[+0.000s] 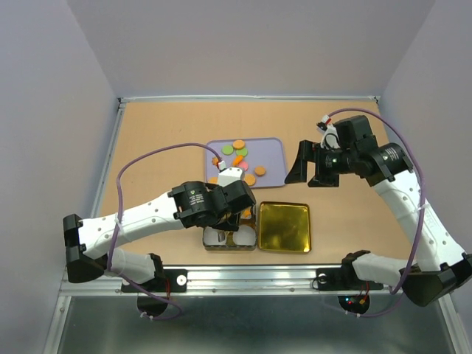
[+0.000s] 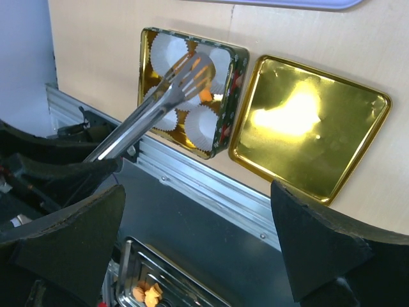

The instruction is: Pack the cookies

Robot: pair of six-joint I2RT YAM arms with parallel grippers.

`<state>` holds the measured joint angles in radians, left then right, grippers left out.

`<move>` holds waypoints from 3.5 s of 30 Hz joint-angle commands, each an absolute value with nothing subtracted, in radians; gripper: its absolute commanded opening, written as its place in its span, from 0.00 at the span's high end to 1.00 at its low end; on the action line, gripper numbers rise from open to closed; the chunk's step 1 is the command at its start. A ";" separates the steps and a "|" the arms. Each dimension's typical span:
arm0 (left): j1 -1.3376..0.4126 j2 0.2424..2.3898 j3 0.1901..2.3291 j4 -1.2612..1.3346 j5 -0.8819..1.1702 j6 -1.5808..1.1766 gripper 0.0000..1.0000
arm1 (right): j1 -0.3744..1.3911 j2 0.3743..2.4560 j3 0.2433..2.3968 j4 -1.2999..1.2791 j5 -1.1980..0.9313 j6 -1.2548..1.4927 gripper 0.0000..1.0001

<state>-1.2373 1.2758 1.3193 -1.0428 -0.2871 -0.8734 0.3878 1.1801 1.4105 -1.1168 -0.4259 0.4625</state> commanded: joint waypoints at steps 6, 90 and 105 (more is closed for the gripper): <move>-1.244 1.252 1.273 -1.072 -0.382 -1.054 0.62 | 0.426 1.134 1.382 -1.131 -0.410 0.445 0.00; -0.759 1.787 1.675 -0.851 -0.285 -0.331 0.52 | 0.456 1.270 1.491 -1.190 -0.146 0.380 0.00; -0.752 1.758 1.738 -0.897 -0.318 -0.357 0.73 | 0.456 1.264 1.473 -1.186 -0.181 0.379 0.00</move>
